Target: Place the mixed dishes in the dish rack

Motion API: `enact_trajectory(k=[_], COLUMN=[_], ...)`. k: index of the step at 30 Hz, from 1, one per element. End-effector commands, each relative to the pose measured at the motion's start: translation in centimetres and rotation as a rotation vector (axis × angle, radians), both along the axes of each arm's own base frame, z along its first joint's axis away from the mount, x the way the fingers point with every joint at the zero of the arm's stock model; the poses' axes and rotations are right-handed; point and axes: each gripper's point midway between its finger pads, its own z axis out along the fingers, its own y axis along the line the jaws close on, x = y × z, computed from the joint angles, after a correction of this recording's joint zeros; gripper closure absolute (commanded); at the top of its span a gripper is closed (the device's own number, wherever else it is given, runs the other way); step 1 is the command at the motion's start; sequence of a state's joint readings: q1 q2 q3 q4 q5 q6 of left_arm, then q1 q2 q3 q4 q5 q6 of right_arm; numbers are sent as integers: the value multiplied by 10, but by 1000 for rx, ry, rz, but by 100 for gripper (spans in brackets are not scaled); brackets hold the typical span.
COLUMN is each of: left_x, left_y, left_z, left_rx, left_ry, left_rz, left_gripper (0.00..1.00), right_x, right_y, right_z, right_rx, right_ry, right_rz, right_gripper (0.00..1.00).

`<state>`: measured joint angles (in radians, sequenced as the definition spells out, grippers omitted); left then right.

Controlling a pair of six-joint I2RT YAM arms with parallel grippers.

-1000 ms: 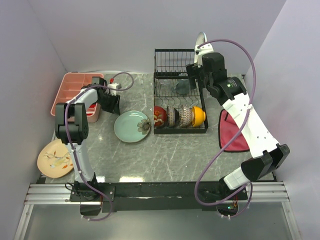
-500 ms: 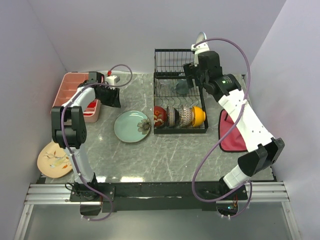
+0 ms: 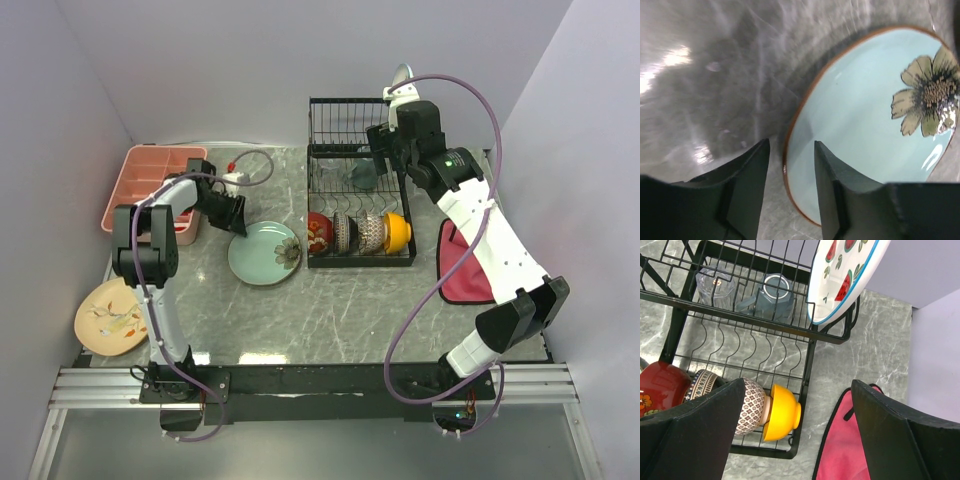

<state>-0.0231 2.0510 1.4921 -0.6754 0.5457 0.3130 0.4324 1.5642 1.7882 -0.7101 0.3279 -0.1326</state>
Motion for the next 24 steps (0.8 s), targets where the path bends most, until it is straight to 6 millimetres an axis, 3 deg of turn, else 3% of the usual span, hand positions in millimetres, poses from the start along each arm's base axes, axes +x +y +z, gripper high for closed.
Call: enact_trajectory(k=[1,4,8,11,12,17,19,20,24], left_x=[-16,-28,-33,-34,-36,-42,-48,-53,-72], left_y=[-15,-19,-19,-13,-11,9,9,17,16], left_z=[-6,-11,-15,-10,-4,27,45,57,78], left_rx=[-71,-84,-83,-59,-49,19,28,16,-13], left_ry=[42,71,92,77,50,-72,-153,-189,-357], left_rz=[-121,-176,-186,-189,-206,-286,-355,-346,-452], left_gripper=[55,66,89,99,99,99,99,99,99], right_x=[1,-1,-5,-14,-17,-47,-53,-65,-85], right_y=[2,3,5,21,28,81,94,106,129], right_z=[20,19,15,11,8,-4,-9,-12,-29], right_rx=[19,19,25,57,72,194,222,214,243], right_ry=[-57,-53,-41,0,20,167,206,226,263], right_rz=[9,16,40,138,184,487,568,694,927], right_gripper=[6,6,6,5,0,0,0,0,3])
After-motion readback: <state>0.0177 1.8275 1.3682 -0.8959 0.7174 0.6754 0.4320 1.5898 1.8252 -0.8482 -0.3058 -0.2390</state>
